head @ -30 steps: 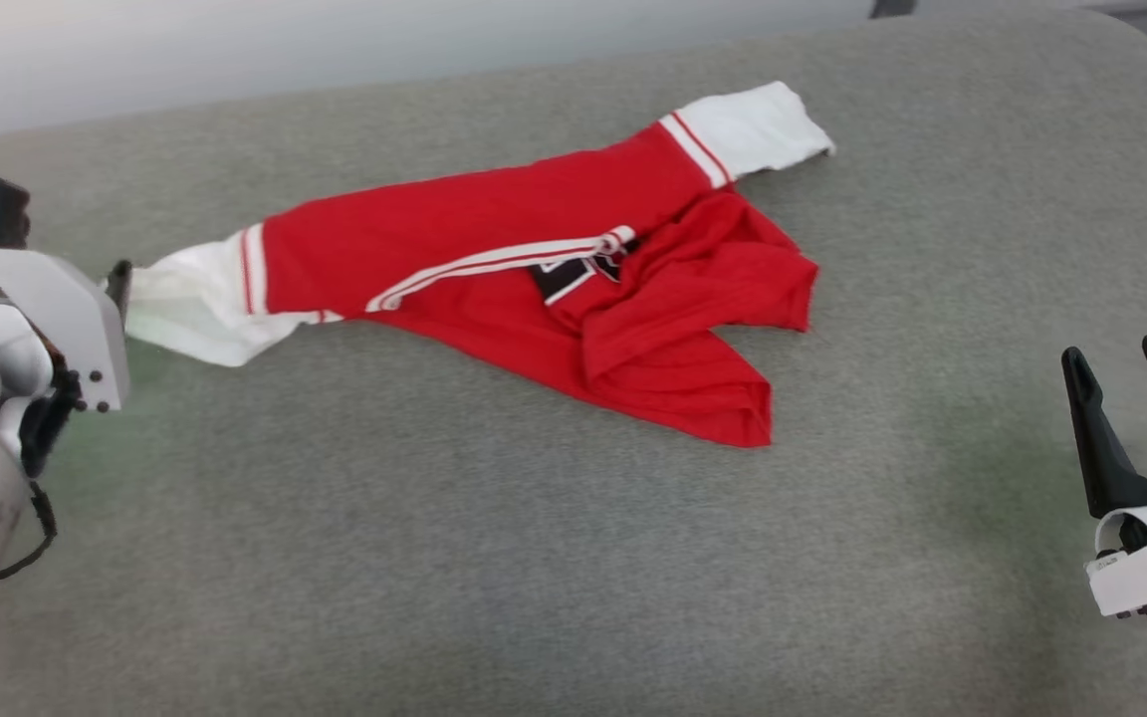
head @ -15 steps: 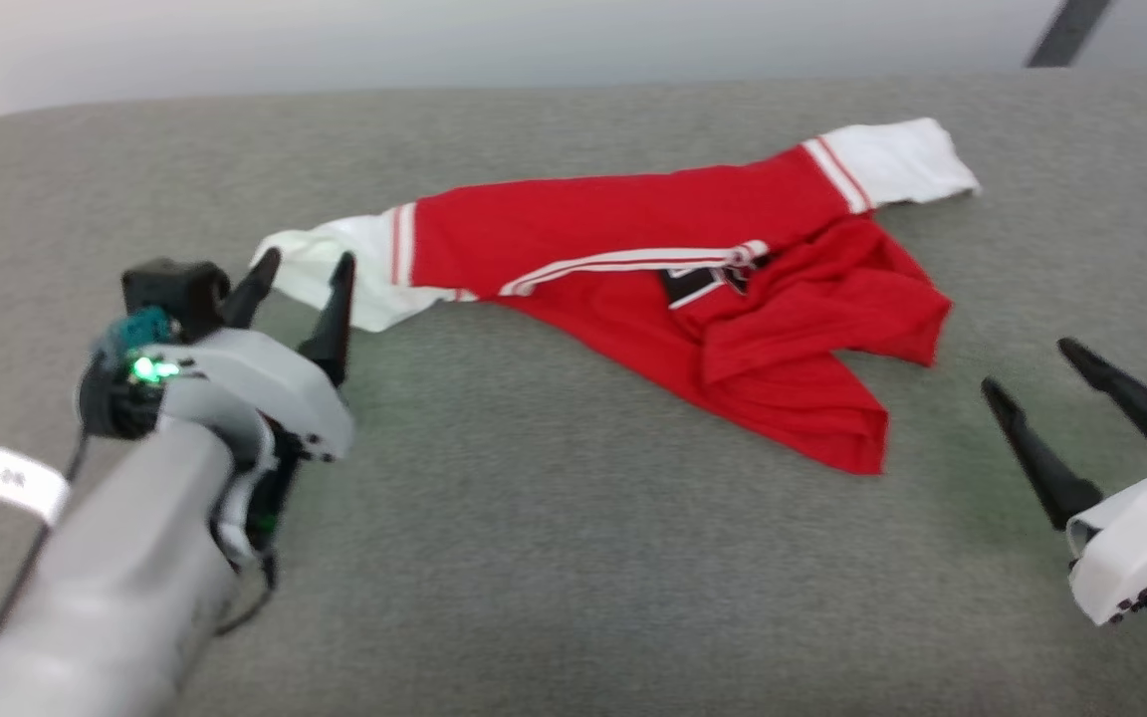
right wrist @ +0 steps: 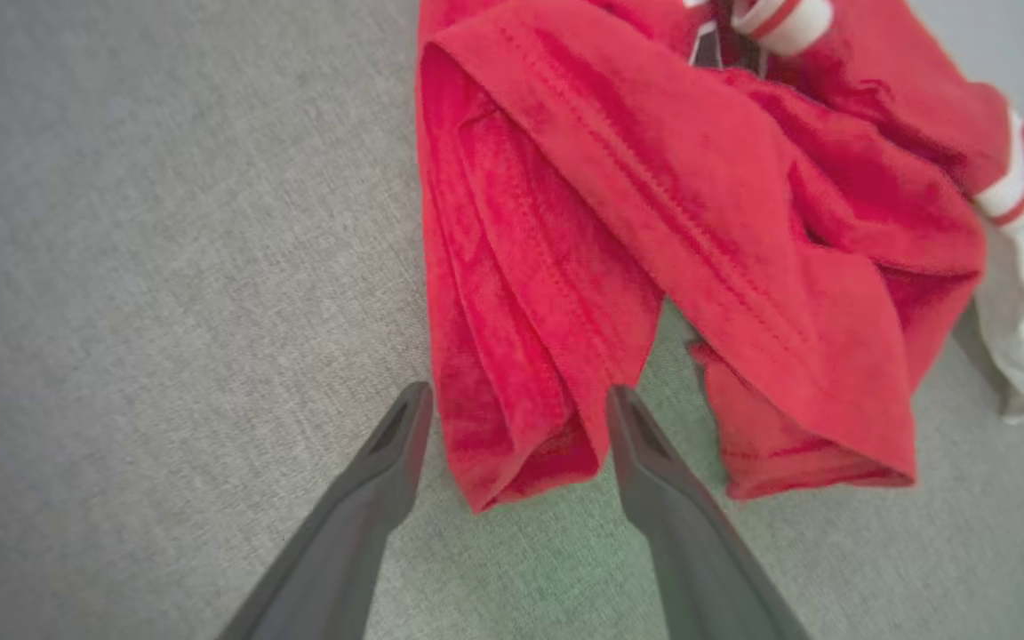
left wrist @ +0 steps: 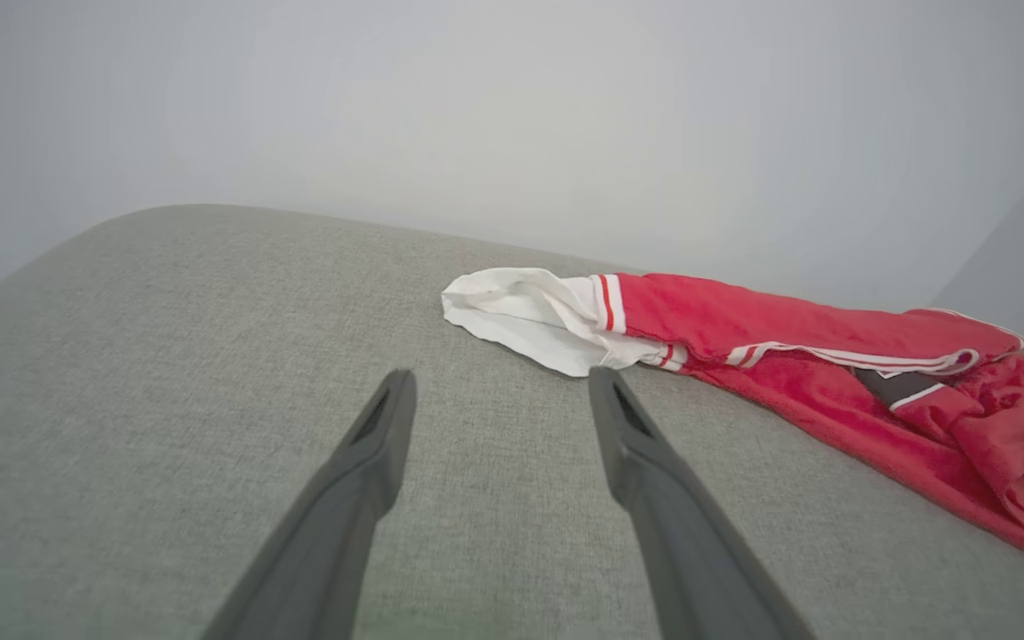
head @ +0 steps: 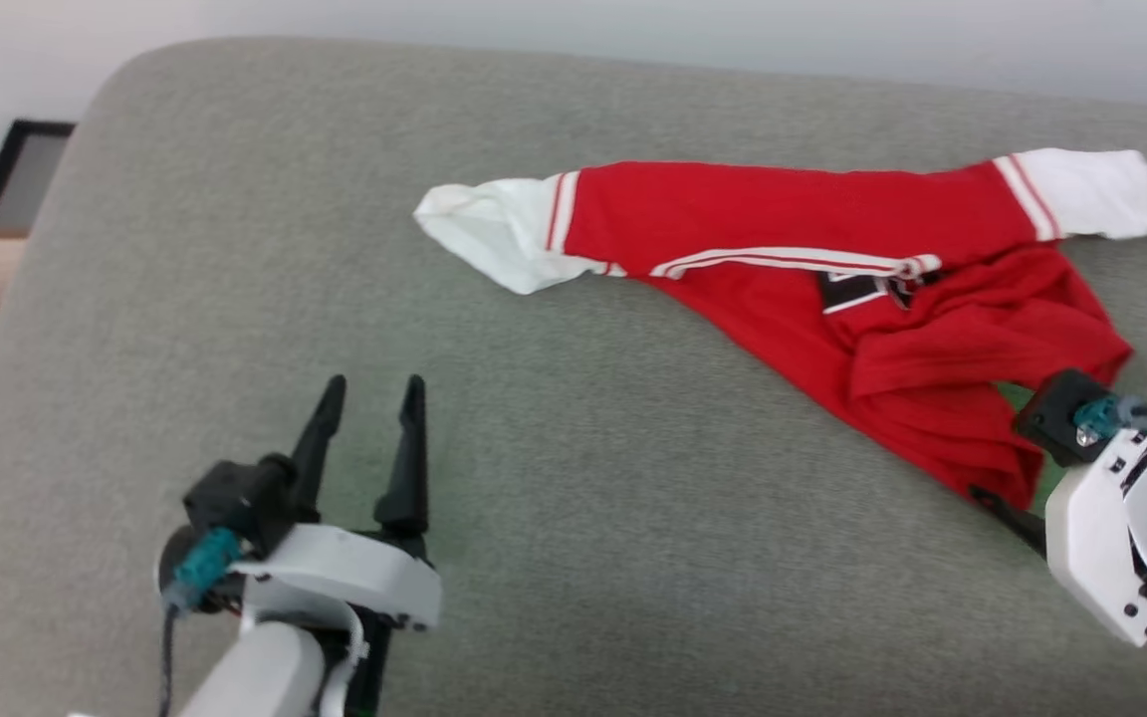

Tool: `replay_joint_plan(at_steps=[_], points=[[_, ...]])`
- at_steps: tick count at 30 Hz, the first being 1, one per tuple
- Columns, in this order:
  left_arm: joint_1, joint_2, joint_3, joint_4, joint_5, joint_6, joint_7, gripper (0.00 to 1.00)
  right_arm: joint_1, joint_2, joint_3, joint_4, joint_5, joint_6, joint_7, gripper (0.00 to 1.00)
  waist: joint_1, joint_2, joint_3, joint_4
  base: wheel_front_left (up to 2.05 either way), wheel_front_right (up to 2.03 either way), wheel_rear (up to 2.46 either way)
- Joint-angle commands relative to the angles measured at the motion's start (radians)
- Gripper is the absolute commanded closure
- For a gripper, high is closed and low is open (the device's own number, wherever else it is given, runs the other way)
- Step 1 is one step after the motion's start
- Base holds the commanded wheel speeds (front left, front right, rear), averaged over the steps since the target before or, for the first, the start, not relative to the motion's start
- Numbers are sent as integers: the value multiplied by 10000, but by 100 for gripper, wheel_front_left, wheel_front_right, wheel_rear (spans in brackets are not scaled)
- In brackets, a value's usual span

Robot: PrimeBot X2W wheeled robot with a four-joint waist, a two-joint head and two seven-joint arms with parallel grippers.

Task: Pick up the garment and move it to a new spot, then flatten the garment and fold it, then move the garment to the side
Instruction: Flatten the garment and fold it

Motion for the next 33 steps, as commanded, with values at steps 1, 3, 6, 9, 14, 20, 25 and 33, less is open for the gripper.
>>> replay_joint_plan(at_steps=[1,3,6,9,14,20,25,33], points=[[137,-113,46,-75,157,2,1,0,-185,-45,206,88,88,-14,41,0,0,0,267,492,0,0,0],[337,-332,176,-199,392,-77,3,0,-592,-46,671,442,252,-14,185,0,0,0,323,657,0,0,0],[533,-686,400,-279,621,-232,1,0,-1041,-35,1431,980,447,-14,291,0,0,0,367,823,0,0,0],[710,-950,633,-205,769,-438,1,0,-1247,95,2206,1484,511,-16,72,10,0,0,340,895,0,0,0],[930,-1225,1056,-101,986,-739,0,0,-1445,210,3065,1655,1050,-15,-385,100,0,0,218,835,0,0,0],[1217,-1377,1571,-91,1168,-984,0,0,-1427,136,3381,467,1979,-5,-468,100,0,0,49,532,0,0,0],[1335,-1530,1877,-121,1310,-1136,0,0,-1149,201,3450,-965,2566,-10,-434,100,0,0,17,373,0,0,0],[1422,-1699,2239,-136,1495,-1311,0,0,152,1218,3511,-2811,2416,-10,-77,100,0,0,-4,439,0,0,0]])
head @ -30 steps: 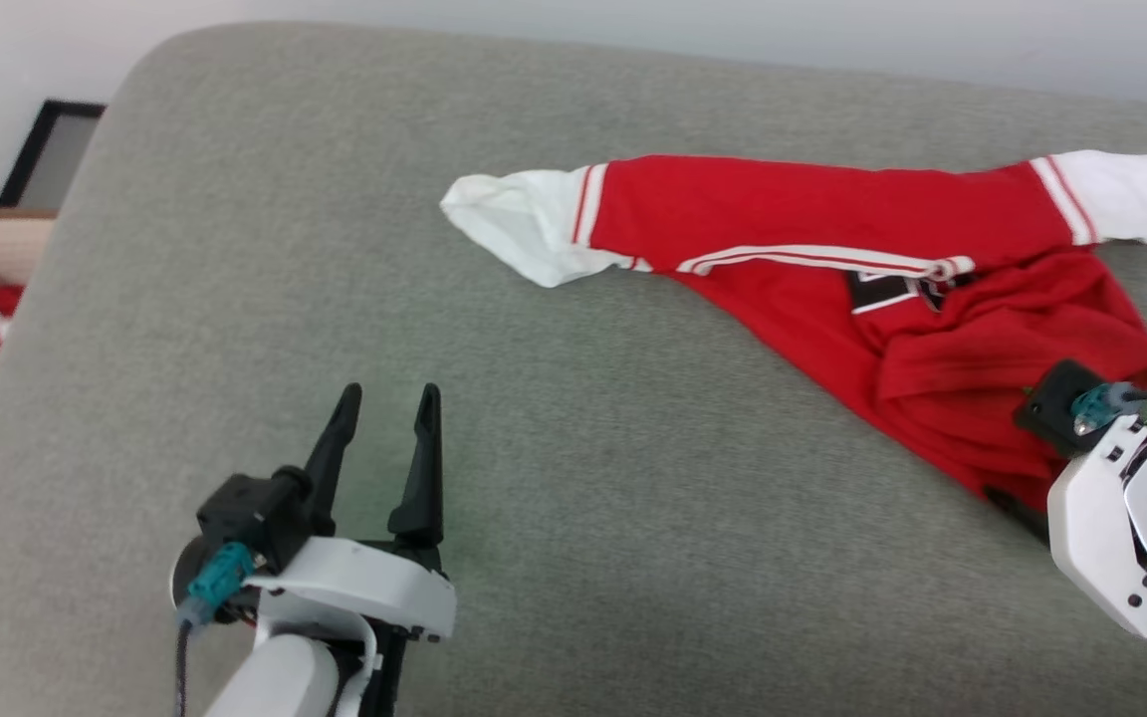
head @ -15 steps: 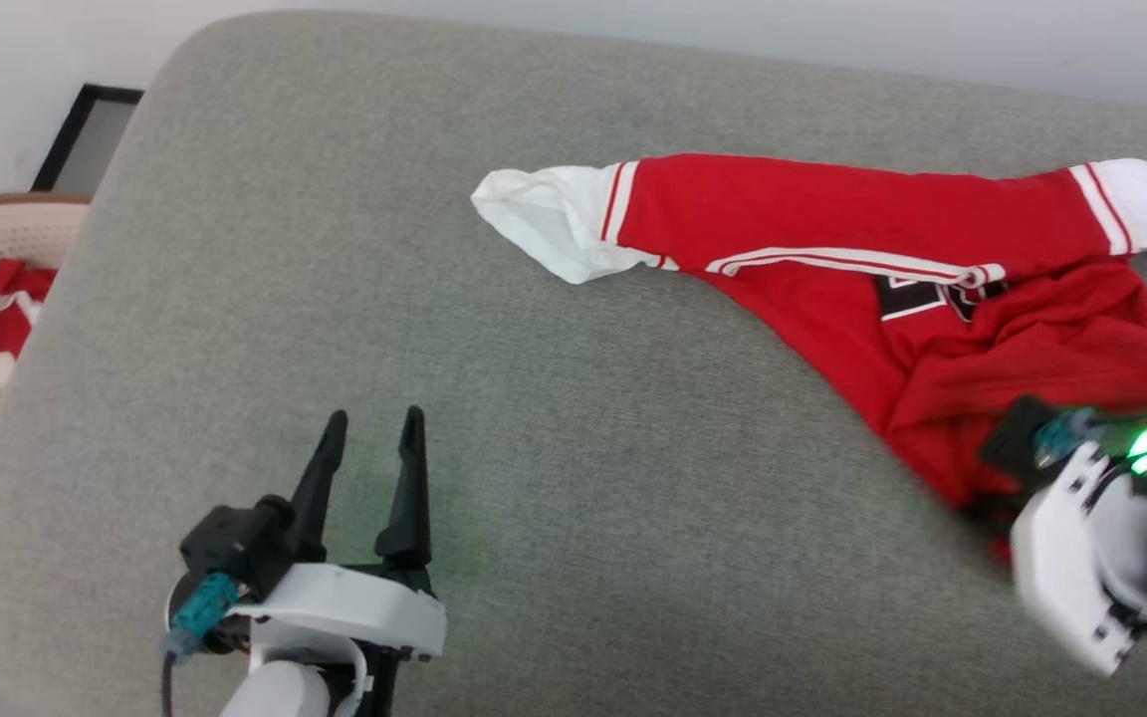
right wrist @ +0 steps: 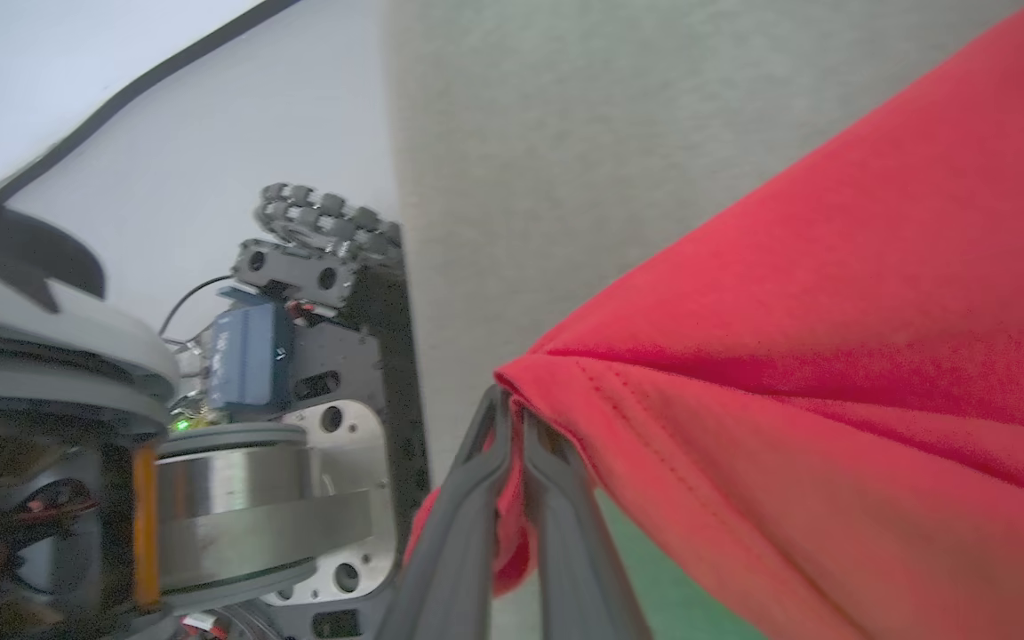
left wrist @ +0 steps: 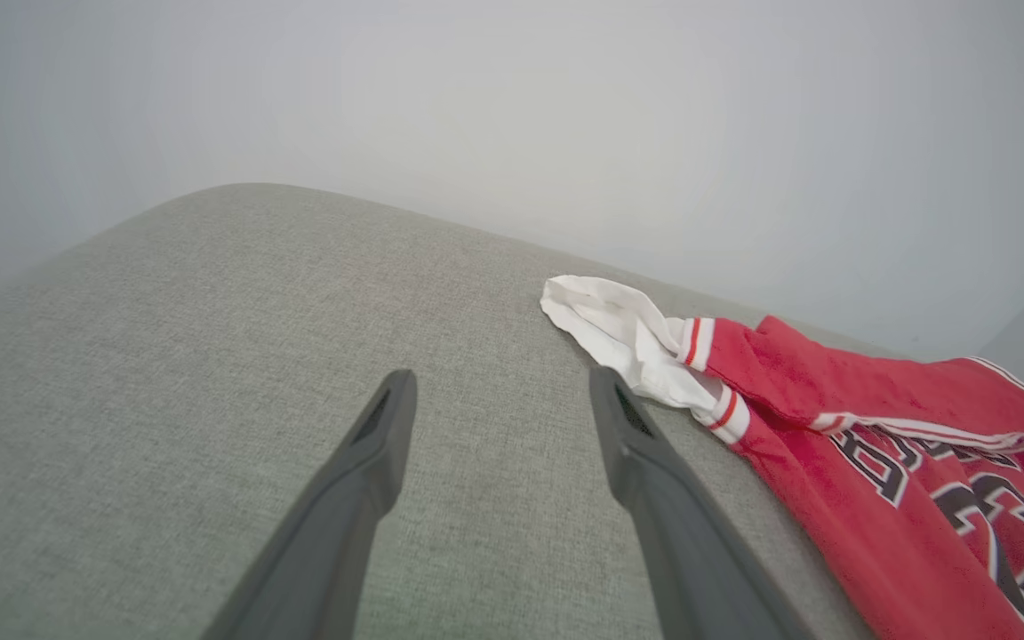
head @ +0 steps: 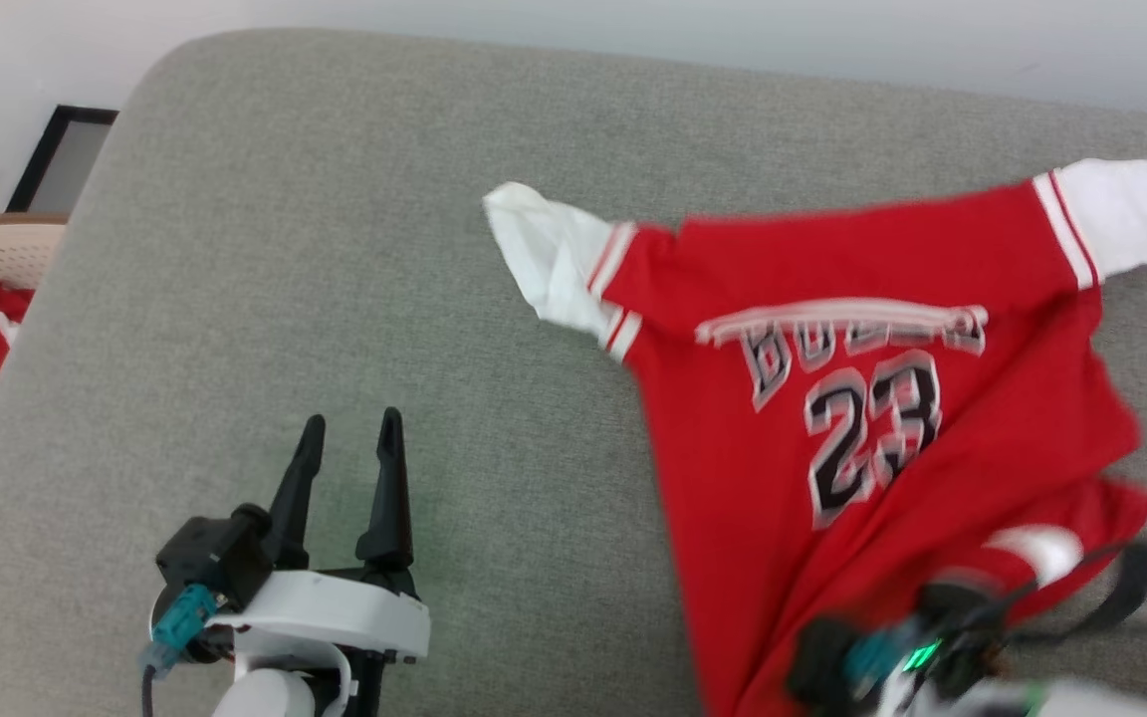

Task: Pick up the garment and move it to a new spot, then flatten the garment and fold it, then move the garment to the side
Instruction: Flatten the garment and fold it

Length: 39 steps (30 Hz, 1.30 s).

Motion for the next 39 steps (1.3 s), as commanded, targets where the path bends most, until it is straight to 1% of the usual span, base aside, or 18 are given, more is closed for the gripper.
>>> replay_joint_plan(at_steps=[1,6,10,11,12,13,16,19,24,26,27,28,30,32,36,39], points=[[82,-43,49,-13,56,-76,1,0,324,230,35,-213,-116,-4,109,100,0,0,-13,44,0,0,0],[99,-125,131,25,151,-169,0,0,1120,976,32,-814,-556,-4,781,100,0,0,-23,163,0,0,0],[123,-201,229,38,231,-221,0,0,1375,1226,25,-953,-714,-4,1107,100,0,0,-8,197,0,0,0],[138,-214,263,42,243,-232,0,0,1247,1213,24,-893,-855,-6,947,83,0,0,-9,188,0,0,0],[152,-232,286,48,246,-249,0,0,1088,1135,18,-771,-935,-6,692,55,0,0,-15,185,0,0,0],[167,-249,328,55,244,-241,0,0,976,1034,-18,-626,-986,-7,395,0,0,0,-23,175,0,0,0],[208,-335,419,53,287,-279,0,0,679,549,-445,-424,-967,-7,-328,0,0,0,-64,176,0,0,0],[267,-433,520,62,325,-332,0,0,440,-274,-1096,-640,-670,-7,-648,0,0,0,-78,161,0,0,0],[324,-652,641,128,380,-477,0,0,111,-1637,-2381,-1148,247,-7,-514,0,0,0,-75,147,0,0,0],[293,-765,635,169,421,-550,-1,0,-139,-1963,-2842,-1129,484,-7,-419,0,0,0,-23,172,0,0,0],[256,-815,616,191,439,-618,-1,0,-320,-2070,-3015,-1027,359,-7,-366,0,0,0,19,201,0,0,0],[256,-815,616,191,439,-618,-1,0,-320,-2070,-3015,-1027,359,-7,-366,0,0,0,19,201,0,0,0],[135,-924,557,247,515,-702,-1,0,-724,-2193,-3072,-802,-160,-7,-151,0,0,0,142,299,0,0,0],[6,-1024,500,295,547,-806,-1,0,-1126,-2217,-2875,-435,-592,-7,40,0,0,0,286,419,0,0,0],[-152,-1170,475,465,598,-932,-1,0,-1829,-2398,-1977,294,-1115,-9,355,0,0,0,521,686,0,0,0],[-221,-1259,538,565,636,-1017,-1,0,-2312,-2562,-1302,717,-1272,-9,294,0,0,0,645,810,0,0,0]])
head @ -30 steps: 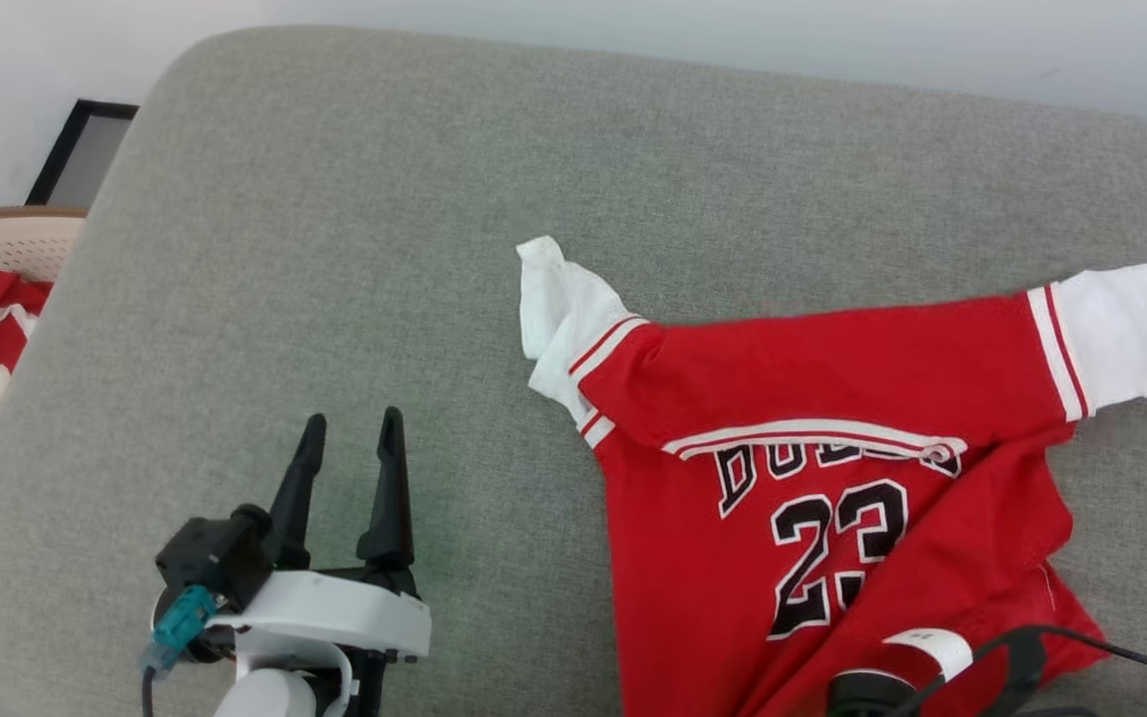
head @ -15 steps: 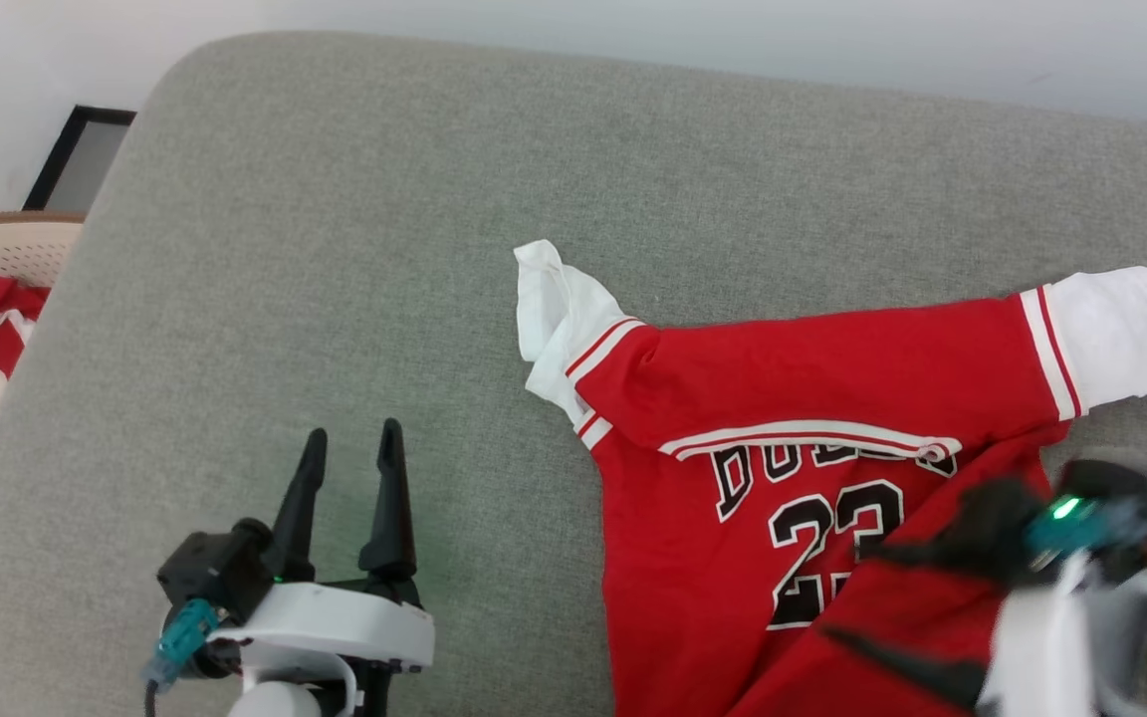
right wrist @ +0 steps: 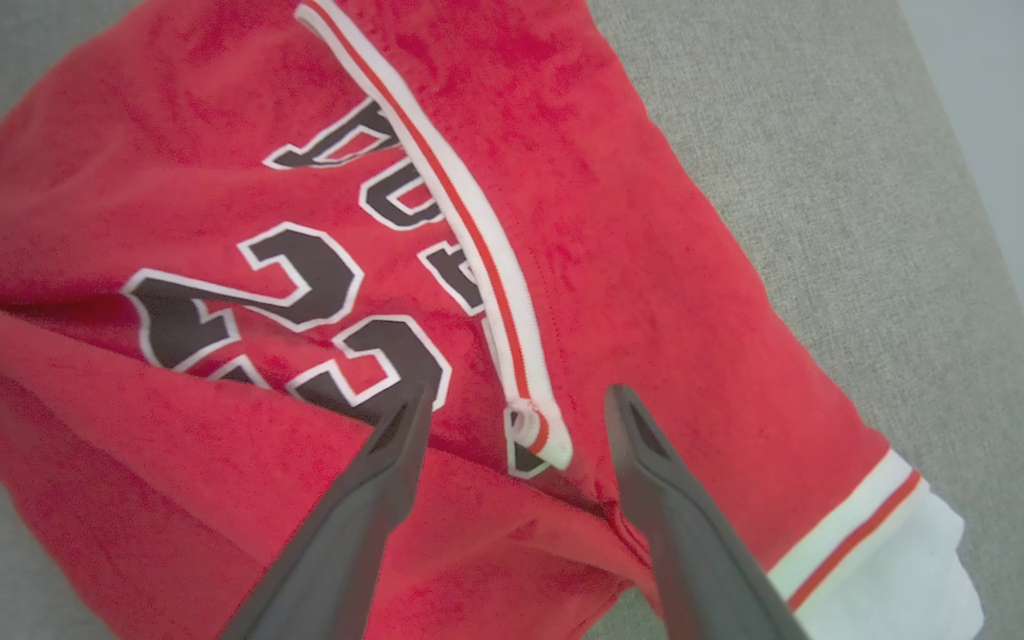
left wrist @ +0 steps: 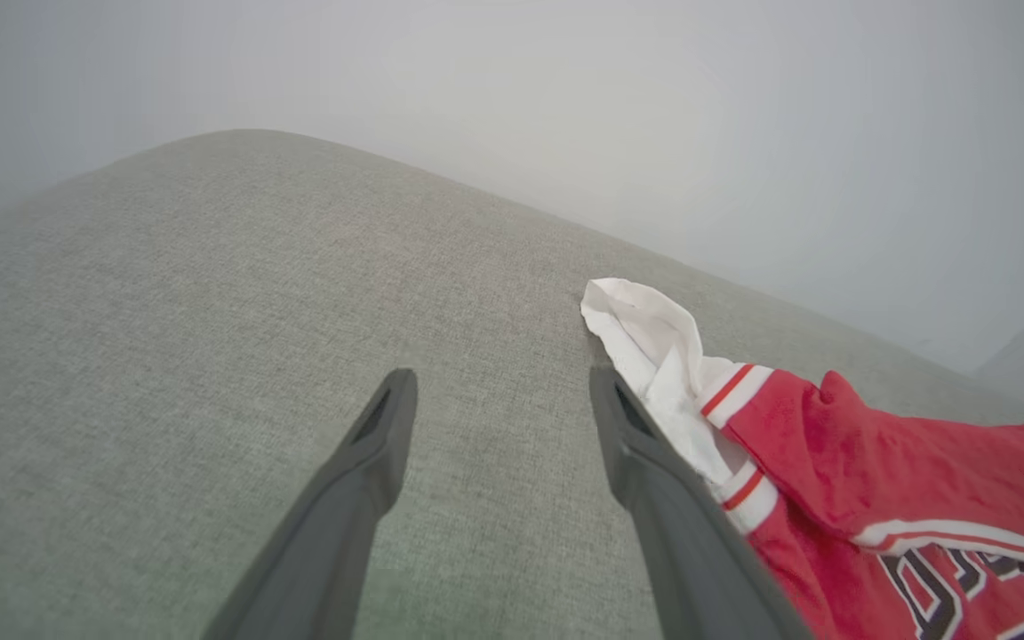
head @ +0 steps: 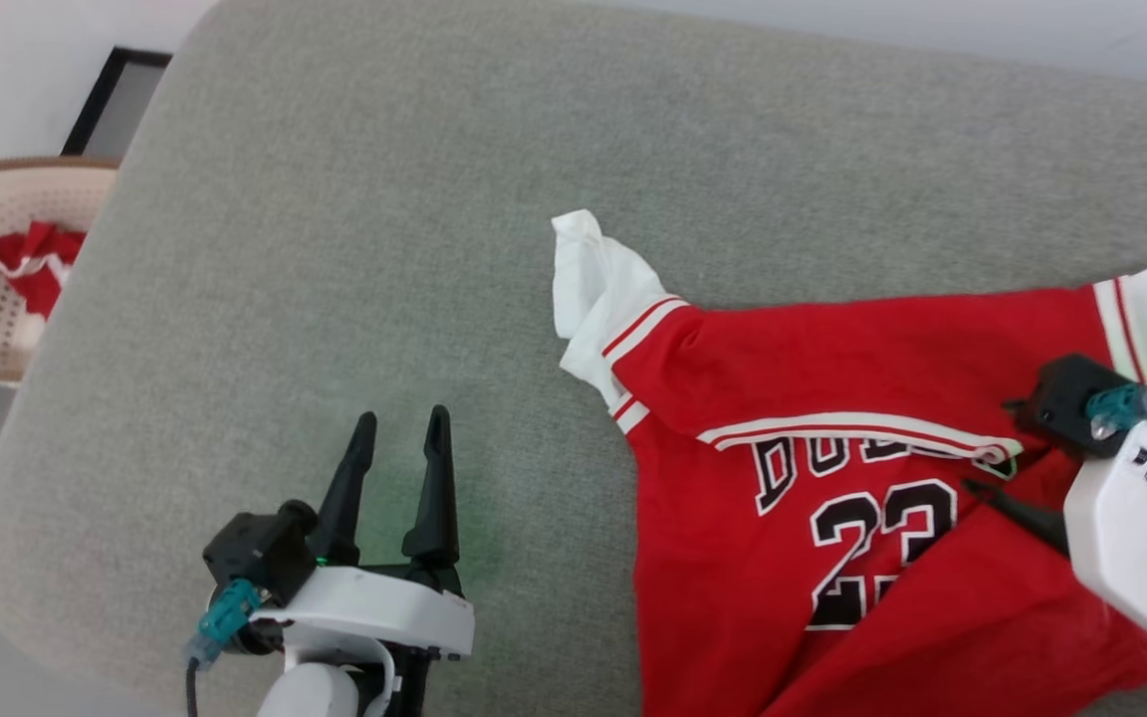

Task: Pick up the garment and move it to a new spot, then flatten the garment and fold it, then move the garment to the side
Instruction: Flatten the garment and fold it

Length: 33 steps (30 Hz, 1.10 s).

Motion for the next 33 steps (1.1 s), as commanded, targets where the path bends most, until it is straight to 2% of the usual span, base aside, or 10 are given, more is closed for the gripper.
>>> replay_joint_plan(at_steps=[1,7,13,15,16,17,18,19,28,33], points=[[-91,-28,33,27,54,-77,1,0,-153,-4,70,78,-65,-15,-97,0,0,0,132,127,0,0,0],[-183,-119,56,124,87,-184,1,0,-848,-100,953,622,-193,-15,-354,0,0,0,346,193,0,0,0],[-358,-155,27,174,68,-248,1,0,-1166,18,1221,802,-391,-15,-466,0,0,0,553,189,0,0,0],[-413,-162,-19,180,10,-245,3,0,-1253,6,1233,751,-520,-15,-341,42,0,0,616,195,0,0,0],[-437,-162,-49,172,-35,-225,1,0,-1225,-3,1227,733,-541,-15,-300,55,0,0,642,201,0,0,0],[-460,-162,-87,168,-75,-201,1,0,-1137,-10,1237,685,-632,-15,-215,74,0,0,662,215,0,0,0],[-481,-163,-121,167,-124,-178,1,0,-1067,-27,1237,641,-689,-15,-141,81,0,0,678,226,0,0,0],[-505,-161,-153,166,-160,-169,1,0,-1025,-51,1242,606,-669,-15,-57,100,0,0,697,235,0,0,0],[-570,-164,-278,171,-350,-73,1,0,-1429,-94,1226,794,-382,-15,-373,100,0,0,744,304,0,0,0],[-569,-164,-285,101,-392,-71,1,0,-2126,63,865,1604,603,-15,-1211,100,0,0,853,319,0,0,0]])
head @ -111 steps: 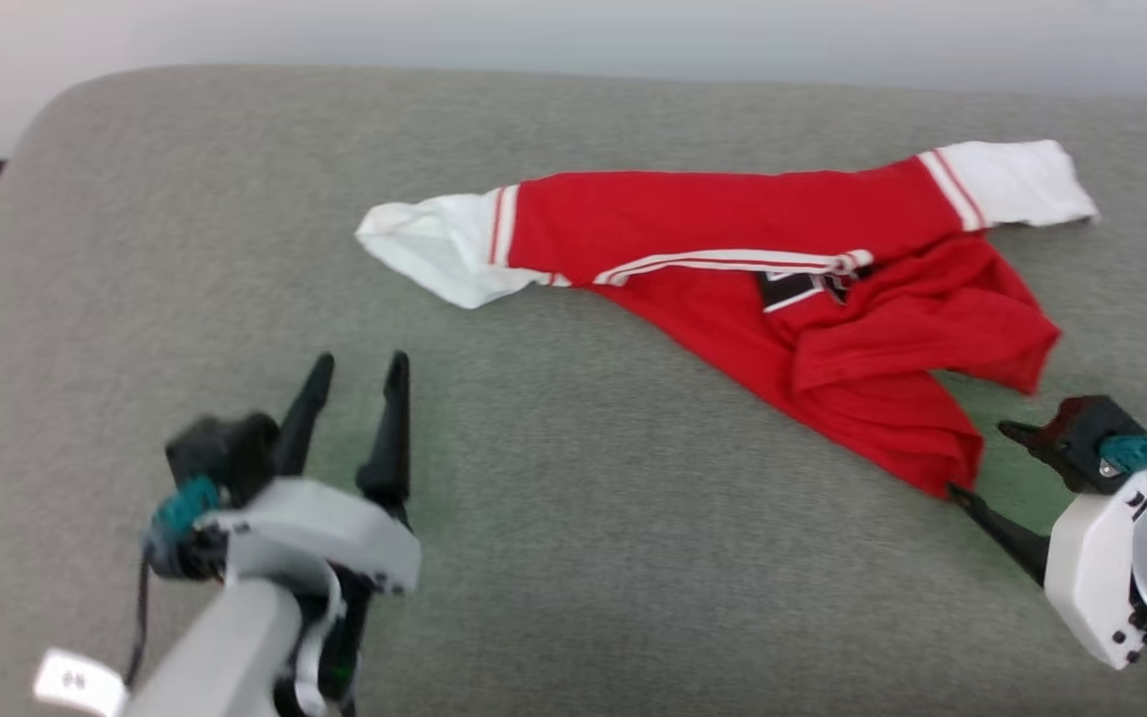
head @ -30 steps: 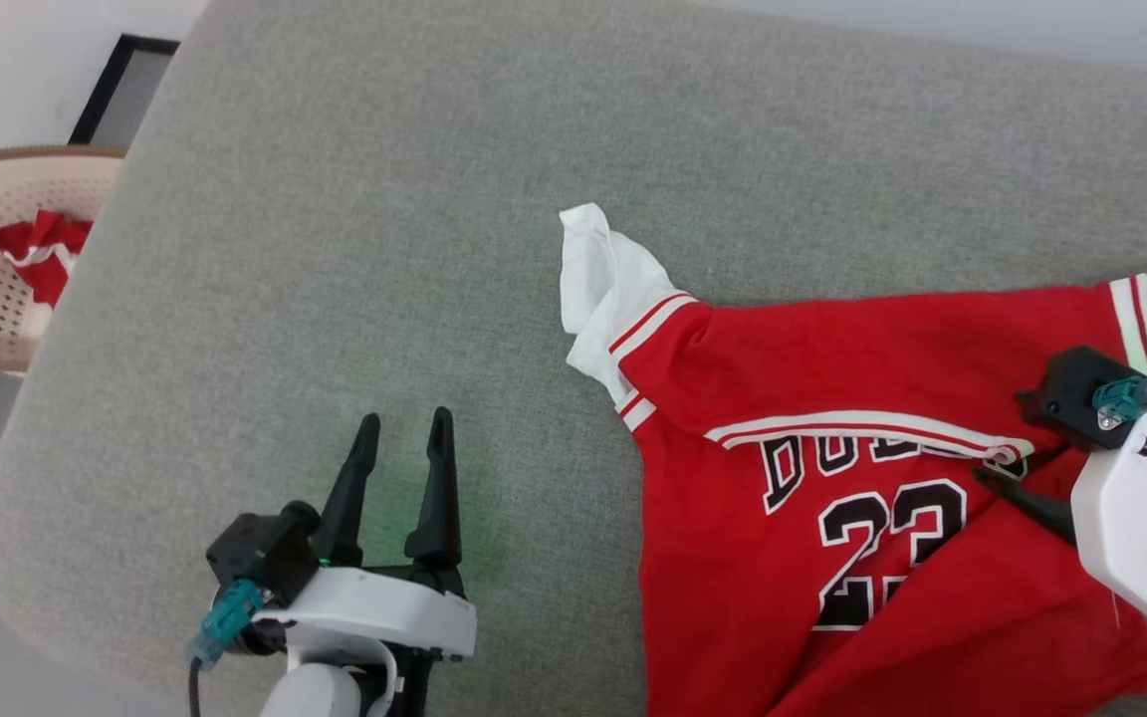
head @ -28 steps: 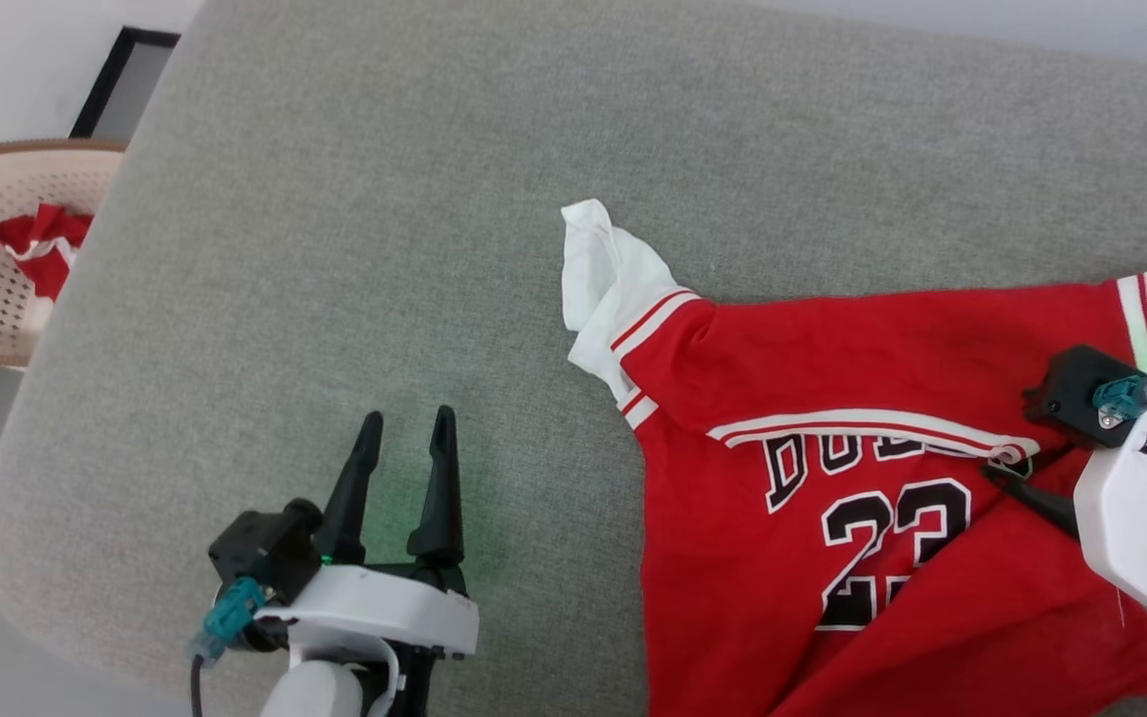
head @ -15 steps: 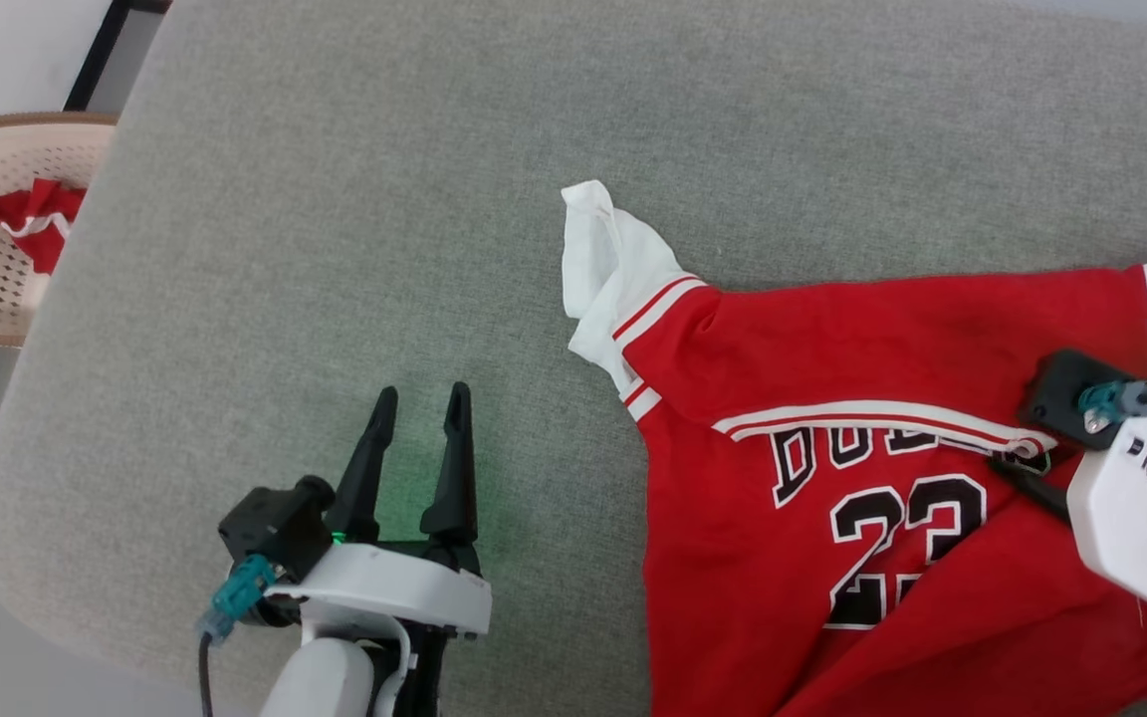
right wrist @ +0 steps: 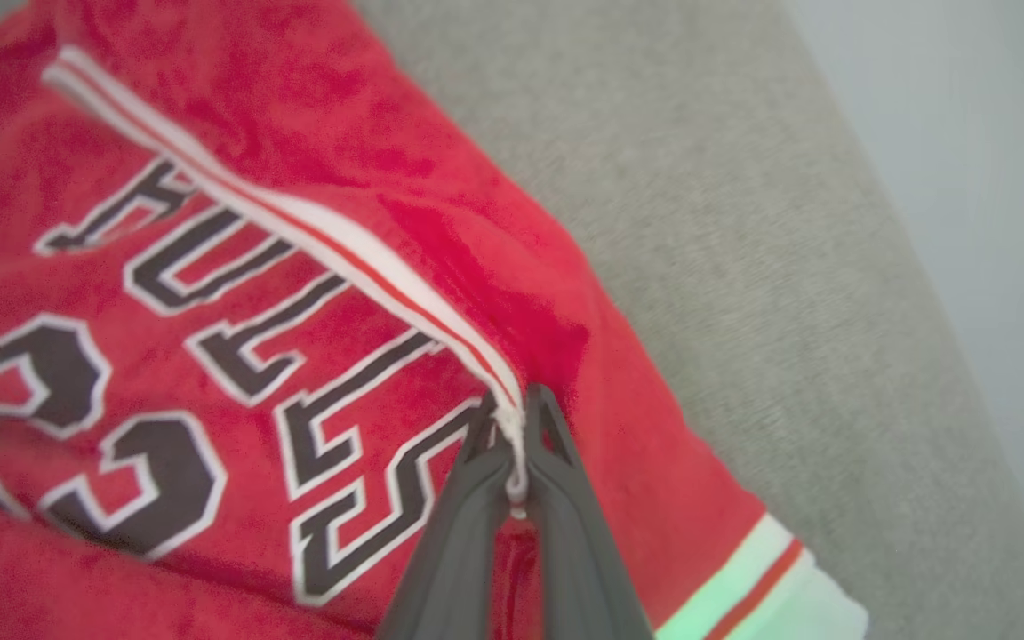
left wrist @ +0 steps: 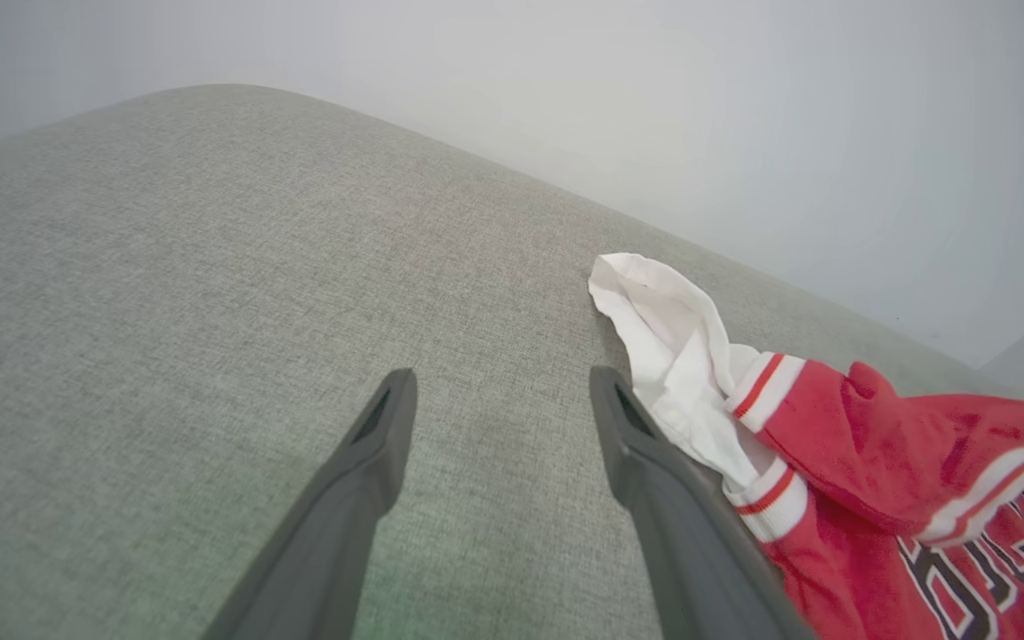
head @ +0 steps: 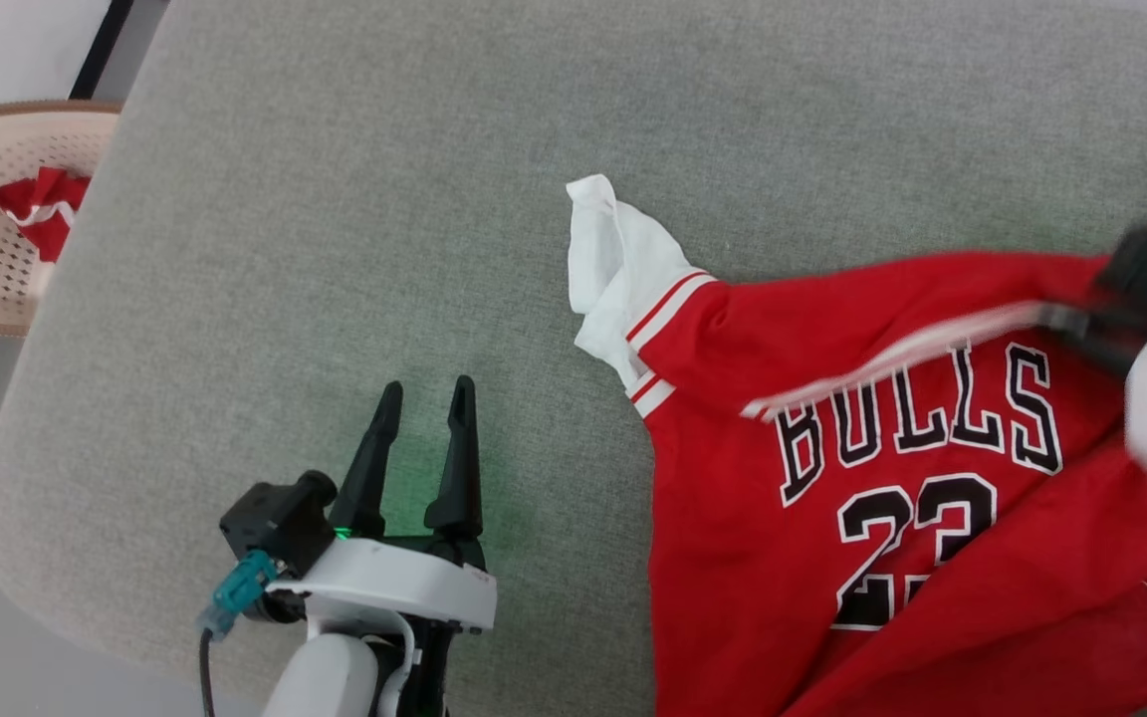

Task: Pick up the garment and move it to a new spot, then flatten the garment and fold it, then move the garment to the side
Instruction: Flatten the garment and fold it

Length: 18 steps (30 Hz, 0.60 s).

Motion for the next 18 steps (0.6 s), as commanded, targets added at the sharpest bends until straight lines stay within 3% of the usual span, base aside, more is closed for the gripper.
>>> replay_joint_plan(at_steps=[1,7,18], points=[[-70,-10,-18,-46,-37,7,0,0,-196,92,-215,195,264,-15,-132,100,0,0,79,15,0,0,0],[-224,-12,-180,-142,-200,-4,0,0,-1006,994,-1039,2190,1098,-15,-415,100,0,0,446,150,0,0,0],[-871,-8,-1005,-298,-723,104,1,0,-2624,3008,-1965,7292,240,-15,-580,100,0,0,1322,1125,0,0,0]])
